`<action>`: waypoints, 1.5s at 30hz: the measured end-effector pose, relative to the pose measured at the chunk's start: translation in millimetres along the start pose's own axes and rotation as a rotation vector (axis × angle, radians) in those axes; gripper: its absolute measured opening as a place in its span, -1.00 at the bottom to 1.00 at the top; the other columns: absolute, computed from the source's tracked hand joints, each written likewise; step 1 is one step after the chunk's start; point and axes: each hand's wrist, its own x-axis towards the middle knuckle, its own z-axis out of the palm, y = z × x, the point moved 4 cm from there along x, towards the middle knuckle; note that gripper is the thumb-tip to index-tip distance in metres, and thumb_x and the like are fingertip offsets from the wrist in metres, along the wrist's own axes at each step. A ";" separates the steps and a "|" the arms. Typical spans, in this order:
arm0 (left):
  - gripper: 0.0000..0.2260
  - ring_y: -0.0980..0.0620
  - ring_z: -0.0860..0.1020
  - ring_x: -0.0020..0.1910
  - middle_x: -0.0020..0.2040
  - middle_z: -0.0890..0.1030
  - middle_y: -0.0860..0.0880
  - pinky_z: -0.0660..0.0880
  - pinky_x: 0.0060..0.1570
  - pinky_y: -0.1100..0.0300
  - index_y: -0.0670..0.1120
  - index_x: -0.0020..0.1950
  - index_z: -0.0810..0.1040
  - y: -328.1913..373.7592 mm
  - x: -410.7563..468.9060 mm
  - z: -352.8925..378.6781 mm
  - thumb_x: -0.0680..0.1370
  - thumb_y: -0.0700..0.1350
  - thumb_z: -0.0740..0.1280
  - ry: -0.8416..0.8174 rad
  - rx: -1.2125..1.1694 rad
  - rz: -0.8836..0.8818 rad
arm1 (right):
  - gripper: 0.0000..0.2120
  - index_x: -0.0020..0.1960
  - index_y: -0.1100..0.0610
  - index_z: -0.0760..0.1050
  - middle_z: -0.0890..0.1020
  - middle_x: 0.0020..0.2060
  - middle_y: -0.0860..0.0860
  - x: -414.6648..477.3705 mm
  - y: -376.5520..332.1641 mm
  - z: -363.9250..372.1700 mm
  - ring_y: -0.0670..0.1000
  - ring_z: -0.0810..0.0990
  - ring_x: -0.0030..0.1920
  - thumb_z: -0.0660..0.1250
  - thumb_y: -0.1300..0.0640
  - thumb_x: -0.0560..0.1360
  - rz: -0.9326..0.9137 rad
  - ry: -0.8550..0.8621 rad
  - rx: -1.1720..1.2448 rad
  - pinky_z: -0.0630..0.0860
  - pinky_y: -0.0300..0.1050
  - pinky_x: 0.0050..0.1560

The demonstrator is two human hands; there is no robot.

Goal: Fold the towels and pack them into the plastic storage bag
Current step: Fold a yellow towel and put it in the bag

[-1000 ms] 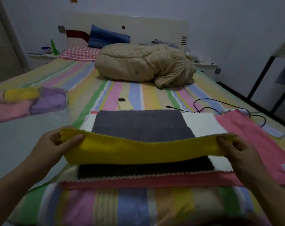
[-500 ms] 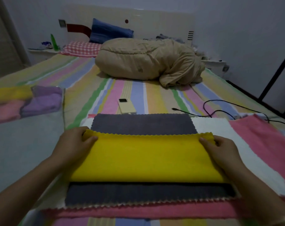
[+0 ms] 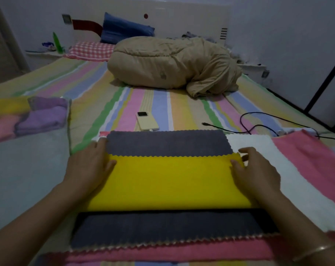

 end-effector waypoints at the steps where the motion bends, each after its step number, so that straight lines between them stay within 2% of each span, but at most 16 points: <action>1: -0.49 -0.27 0.55 0.03 0.18 0.52 -0.18 0.45 -0.21 -0.01 -0.12 0.35 0.39 7.7 -1.3 -5.9 0.46 -0.01 0.43 0.057 0.007 0.050 | -0.65 0.27 0.00 0.40 0.55 0.09 0.01 -11.7 -6.4 -9.3 0.12 0.52 0.07 0.31 -0.06 0.52 -0.041 0.065 -0.006 0.43 -0.02 -0.11; 4: -0.52 -0.29 0.53 0.16 0.32 0.49 -0.22 0.52 0.03 -0.13 -0.16 0.32 0.48 47.4 -14.1 -17.9 0.49 0.07 0.26 0.112 -0.141 0.234 | -0.82 0.10 -0.05 0.44 0.57 -0.13 -0.07 -60.9 -20.0 -36.7 0.06 0.52 -0.09 0.31 -0.02 0.51 -0.101 0.161 0.077 0.43 -0.04 -0.22; 8: -0.53 -0.14 0.51 0.30 0.37 0.49 -0.10 0.40 0.27 -0.15 -0.01 0.30 0.54 116.0 -49.5 -3.2 0.57 0.18 0.04 -0.011 -0.193 0.460 | -0.84 0.05 -0.16 0.43 0.63 -0.40 -0.10 -109.4 -8.4 -29.5 0.04 0.60 -0.28 0.27 -0.13 0.49 0.030 -0.096 0.218 0.52 0.02 -0.19; 10: -0.38 -0.11 0.39 0.41 0.45 0.39 -0.07 0.26 0.37 -0.13 0.03 0.38 0.47 137.1 -58.5 4.8 0.59 0.28 -0.17 -0.115 -0.191 0.494 | -0.74 0.19 -0.18 0.42 0.67 -0.37 -0.11 -118.7 0.8 -20.1 0.02 0.65 -0.29 0.32 -0.03 0.51 0.105 -0.172 0.371 0.55 0.06 -0.11; 13: -0.02 -0.01 -0.02 0.56 0.57 0.00 0.01 -0.09 0.50 -0.01 0.09 0.55 0.13 146.5 -61.6 23.1 0.30 0.42 -0.58 -0.256 -0.196 0.437 | -0.54 0.39 -0.11 0.33 0.67 -0.15 0.02 -123.6 12.5 -14.1 0.08 0.70 -0.29 0.30 0.20 0.56 0.300 -0.227 0.787 0.56 0.02 -0.20; 16: 0.03 0.01 -0.20 0.55 0.58 -0.17 0.02 -0.23 0.50 0.01 0.10 0.57 -0.10 148.2 -70.0 37.4 0.20 0.42 -0.67 -0.327 -0.141 0.418 | -0.46 0.45 -0.14 0.25 0.54 0.10 0.03 -133.0 7.1 -11.2 0.12 0.70 -0.13 0.26 0.26 0.58 0.435 -0.279 1.082 0.56 -0.05 -0.29; 19: -0.02 0.02 -0.26 0.54 0.57 -0.22 0.02 -0.27 0.50 -0.01 0.10 0.57 -0.18 147.2 -75.8 43.5 0.22 0.44 -0.65 -0.340 -0.108 0.413 | -0.46 0.47 -0.06 0.28 0.58 -0.09 0.05 -137.5 -4.3 -2.0 0.09 0.66 -0.09 0.26 0.30 0.57 0.448 -0.255 1.078 0.55 -0.07 -0.30; 22: -0.02 0.02 -0.26 0.54 0.56 -0.24 0.02 -0.23 0.50 -0.06 0.10 0.57 -0.19 148.2 -78.4 43.4 0.22 0.50 -0.57 -0.332 -0.092 0.413 | -0.47 0.50 0.04 0.24 0.62 -0.19 0.17 -133.0 -11.9 3.0 0.07 0.59 -0.26 0.22 0.32 0.57 0.485 -0.207 1.053 0.51 -0.05 -0.28; 24: -0.02 0.02 -0.20 0.55 0.57 -0.18 0.03 -0.20 0.51 -0.05 0.10 0.58 -0.12 148.1 -78.6 42.4 0.25 0.53 -0.49 -0.317 -0.122 0.419 | -0.45 0.51 0.03 0.19 0.60 -0.09 0.22 -128.5 -19.6 2.6 0.06 0.55 -0.30 0.19 0.31 0.57 0.408 -0.163 0.939 0.50 -0.02 -0.26; 26: -0.14 0.04 0.01 0.55 0.57 0.06 0.06 -0.05 0.52 0.03 0.10 0.55 0.12 143.3 -73.6 33.5 0.38 0.52 -0.24 -0.290 -0.335 0.355 | -0.45 0.51 0.02 0.19 0.52 0.18 0.15 -126.4 -37.5 -4.5 -0.07 0.55 -0.23 0.22 0.25 0.56 0.192 -0.098 0.695 0.51 0.00 -0.11; 29: -0.79 0.01 0.50 0.28 0.28 0.56 0.01 0.44 0.25 0.08 0.08 0.21 0.53 119.5 -57.5 8.1 0.63 0.03 0.19 -0.234 -0.956 0.038 | -0.50 0.49 0.01 0.24 0.28 0.43 -0.12 -129.1 -83.6 -10.5 -0.22 0.51 -0.01 0.24 0.13 0.57 -0.154 -0.086 0.443 0.41 -0.12 0.04; 32: -0.79 -0.13 0.64 0.00 0.04 0.66 -0.13 0.60 -0.08 -0.03 -0.10 0.11 0.55 79.6 -40.1 -4.6 0.66 -0.11 0.13 -0.465 -1.461 -0.511 | -0.49 0.47 -0.03 0.26 0.21 0.48 -0.17 -144.2 -135.2 0.6 -0.04 0.47 0.23 0.15 -0.01 0.53 -0.448 -0.174 0.315 0.41 -0.09 0.17; 35: -0.70 -0.13 0.60 -0.20 -0.10 0.61 -0.15 0.56 -0.20 -0.02 -0.15 0.25 0.44 38.1 -29.9 -9.2 0.66 0.01 0.10 -0.615 -1.560 -0.731 | -0.46 0.48 -0.09 0.21 0.14 0.51 -0.17 -166.8 -169.9 26.5 0.08 0.54 0.13 0.11 -0.02 0.50 -0.662 -0.335 0.214 0.47 -0.02 0.08; 39: -0.60 0.00 0.58 -0.24 -0.01 0.58 -0.08 0.54 -0.29 0.11 0.01 0.40 0.30 12.1 -20.9 -5.5 0.59 -0.02 0.29 -0.508 -1.377 -0.582 | -0.44 0.52 -0.14 0.09 -0.02 0.53 -0.21 -179.8 -177.2 52.5 0.11 0.51 0.19 0.16 -0.04 0.56 -0.657 -0.497 0.156 0.46 -0.02 0.07; 42: -0.61 0.12 0.54 -0.23 0.12 0.54 -0.07 0.46 -0.42 0.27 0.05 0.33 0.41 20.8 -24.1 -4.4 0.54 -0.20 0.37 -0.509 -1.206 -0.317 | -0.57 0.37 -0.15 0.38 0.09 0.51 -0.26 -174.5 -169.4 53.3 -0.15 0.57 -0.12 0.18 0.03 0.51 -0.659 -0.503 0.308 0.47 -0.15 -0.02; 45: -0.68 0.11 0.37 -0.48 -0.13 0.57 -0.10 0.32 -0.51 0.27 -0.01 0.12 0.60 30.0 -30.4 -3.5 0.50 -0.37 0.32 -0.471 -1.157 -0.187 | -0.68 0.11 -0.15 0.55 0.29 0.42 -0.29 -166.0 -162.0 45.3 -0.20 0.56 -0.30 0.13 0.04 0.46 -0.651 -0.453 0.471 0.53 -0.12 -0.11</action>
